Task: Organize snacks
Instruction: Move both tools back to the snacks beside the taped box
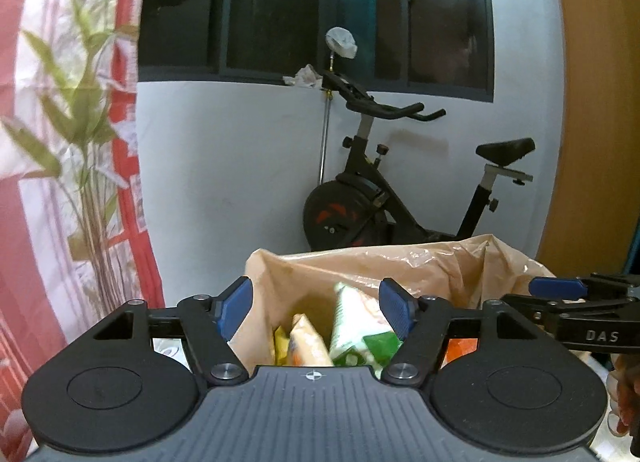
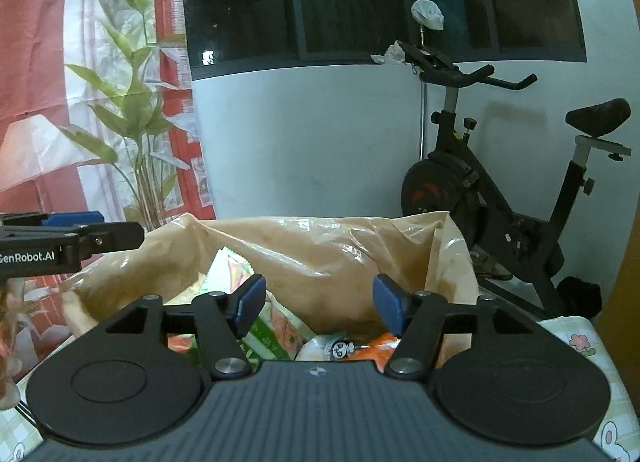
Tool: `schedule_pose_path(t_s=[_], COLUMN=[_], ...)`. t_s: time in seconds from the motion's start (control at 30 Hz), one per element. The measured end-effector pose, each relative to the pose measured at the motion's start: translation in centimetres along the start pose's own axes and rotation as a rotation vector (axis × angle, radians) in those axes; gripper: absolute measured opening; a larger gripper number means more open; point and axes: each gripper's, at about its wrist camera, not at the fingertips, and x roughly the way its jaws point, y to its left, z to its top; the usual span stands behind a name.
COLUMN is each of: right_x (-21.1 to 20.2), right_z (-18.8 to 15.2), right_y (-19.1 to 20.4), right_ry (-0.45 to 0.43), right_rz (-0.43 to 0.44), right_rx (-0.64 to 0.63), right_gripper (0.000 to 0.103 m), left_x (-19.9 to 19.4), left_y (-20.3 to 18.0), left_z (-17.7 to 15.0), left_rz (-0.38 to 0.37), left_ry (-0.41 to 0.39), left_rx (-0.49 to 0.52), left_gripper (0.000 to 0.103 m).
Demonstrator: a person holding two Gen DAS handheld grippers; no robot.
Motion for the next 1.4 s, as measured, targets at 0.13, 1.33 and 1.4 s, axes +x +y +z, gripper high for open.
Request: schedule_pose_path(t_s=[0.13,1.33,1.4], right_x=[-2.0,-7.7,-6.9], right_z=[-0.4,-17.5,-18.1], right_y=[0.1,-2.1,-2.2], right_ry=[-0.011,0.063,0.108], right_rz=[0.035,-0.028,-0.027], right_rx=[-0.012,0.041,0.057], right_gripper=[0.063,0.06,0.058], left_x=[-2.9,-5.9,-5.6], left_y=[1.6,4.2,4.1], left_z=[-0.8,-15.0,-15.4], left_rz=[-0.031,0.051,0.05], left_ry=[0.008,0.192,0.201], left_rx=[-0.014,-0.058,-0.061], left_gripper=[0.072,0.067,0.067])
